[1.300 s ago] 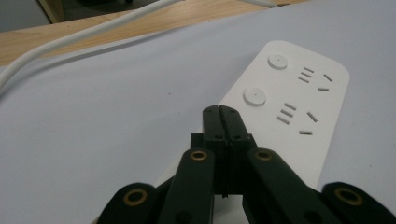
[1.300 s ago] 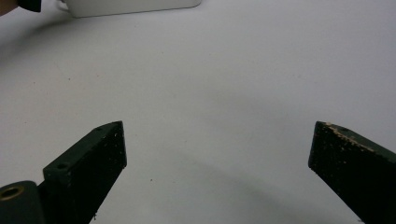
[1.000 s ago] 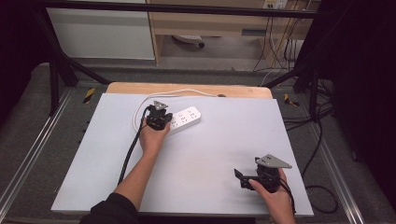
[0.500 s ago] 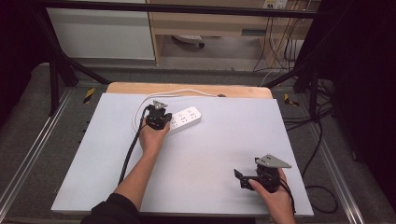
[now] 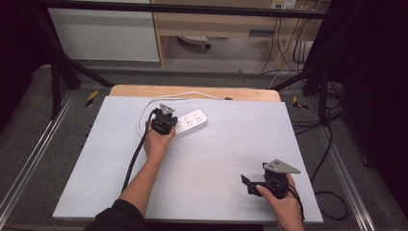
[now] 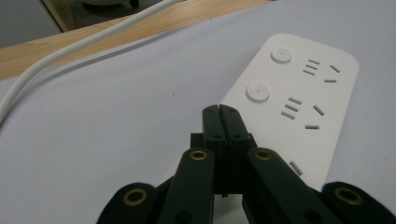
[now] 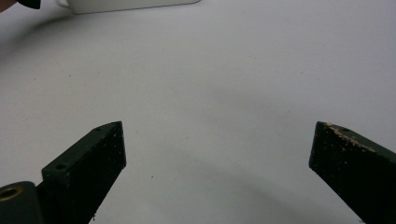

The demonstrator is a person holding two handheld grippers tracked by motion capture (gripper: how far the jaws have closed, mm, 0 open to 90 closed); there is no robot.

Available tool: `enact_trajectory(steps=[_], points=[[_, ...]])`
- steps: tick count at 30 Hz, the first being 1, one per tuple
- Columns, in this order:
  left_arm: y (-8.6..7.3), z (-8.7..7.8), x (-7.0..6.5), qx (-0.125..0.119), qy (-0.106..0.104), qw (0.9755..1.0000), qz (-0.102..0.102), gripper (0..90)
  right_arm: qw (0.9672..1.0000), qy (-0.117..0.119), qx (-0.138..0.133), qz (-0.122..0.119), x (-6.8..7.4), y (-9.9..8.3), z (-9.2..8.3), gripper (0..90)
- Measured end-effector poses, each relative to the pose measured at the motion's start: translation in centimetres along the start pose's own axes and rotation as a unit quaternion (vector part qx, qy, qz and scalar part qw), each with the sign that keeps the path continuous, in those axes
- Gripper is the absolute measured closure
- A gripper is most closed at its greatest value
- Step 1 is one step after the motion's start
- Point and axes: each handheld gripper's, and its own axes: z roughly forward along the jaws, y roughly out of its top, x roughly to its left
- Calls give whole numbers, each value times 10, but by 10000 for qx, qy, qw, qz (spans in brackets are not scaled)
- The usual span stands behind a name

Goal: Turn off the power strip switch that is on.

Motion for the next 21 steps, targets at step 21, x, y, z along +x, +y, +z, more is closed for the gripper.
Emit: enact_trajectory(steps=[21], points=[[-1,0,-4,-8,125,9999,31,900,10000,-12,10,11,-1,0,0,46]])
